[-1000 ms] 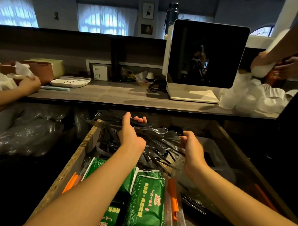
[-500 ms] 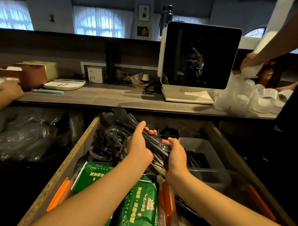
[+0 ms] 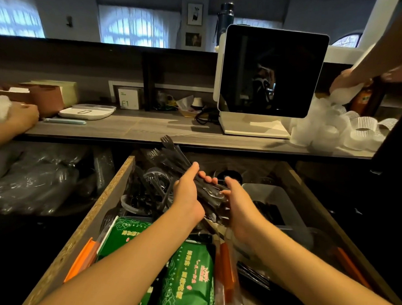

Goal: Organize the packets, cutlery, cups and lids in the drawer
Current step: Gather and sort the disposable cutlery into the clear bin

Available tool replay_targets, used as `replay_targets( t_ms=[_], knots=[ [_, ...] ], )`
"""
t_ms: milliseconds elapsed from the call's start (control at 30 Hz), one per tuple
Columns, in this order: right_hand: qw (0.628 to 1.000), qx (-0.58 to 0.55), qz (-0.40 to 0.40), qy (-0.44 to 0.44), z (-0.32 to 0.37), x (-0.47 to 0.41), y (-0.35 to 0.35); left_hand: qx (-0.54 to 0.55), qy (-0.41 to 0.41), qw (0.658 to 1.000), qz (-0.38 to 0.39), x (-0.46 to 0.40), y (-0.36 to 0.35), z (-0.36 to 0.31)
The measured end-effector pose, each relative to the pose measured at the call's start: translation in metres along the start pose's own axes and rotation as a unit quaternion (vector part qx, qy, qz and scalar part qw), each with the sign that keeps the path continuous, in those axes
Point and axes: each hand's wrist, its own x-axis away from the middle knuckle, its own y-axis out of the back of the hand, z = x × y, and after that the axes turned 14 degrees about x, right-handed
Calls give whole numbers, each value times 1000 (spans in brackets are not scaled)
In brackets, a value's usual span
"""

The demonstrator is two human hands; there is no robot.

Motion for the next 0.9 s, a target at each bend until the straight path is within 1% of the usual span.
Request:
replay_targets(
  t_ms=[67, 133, 200, 267, 300, 367, 400, 467, 533, 600, 667, 700, 767, 833, 900],
  knots=[
    [998, 50, -22, 41, 5, -5, 9, -11, -10, 1000, 5, 0, -2, -7],
    [985, 86, -55, 138, 12, -7, 20, -7, 10, 1000, 19, 4, -4, -10],
    [962, 148, -57, 222, 17, -9, 29, -22, 27, 999, 30, 9, -6, -8],
    [952, 181, -51, 243, 15, -12, 34, -53, 44, 997, 32, 12, -5, -3],
    [946, 191, -65, 252, 13, -14, 36, -65, 48, 996, 34, 13, -5, 0],
    [921, 241, -106, 288, 12, -17, 40, -53, 46, 997, 31, 14, -4, 3],
    [907, 273, -105, 302, 12, -19, 41, -40, 39, 998, 30, 13, -5, 3],
    [903, 309, -54, 295, 11, -22, 43, -20, 10, 999, 29, 9, -4, 1],
    [913, 312, -4, 263, 6, -25, 41, -3, -19, 1000, 10, 4, -2, 0],
    [933, 277, 34, 227, 1, -27, 40, 10, -33, 999, -9, 0, 1, -1],
    [956, 219, 71, 184, 1, -25, 41, 23, -35, 999, -15, -2, 3, -1],
    [961, 200, 87, 171, 3, -23, 43, 32, -37, 999, -16, -3, 4, -2],
    [961, 208, 88, 161, 8, -20, 49, 44, -42, 998, -26, -7, 6, -6],
    [962, 219, 52, 156, 16, -20, 60, 45, -54, 997, -42, -11, 10, -12],
    [974, 179, 4, 140, 24, -25, 76, 44, -60, 996, -51, -14, 13, -17]
  ],
)
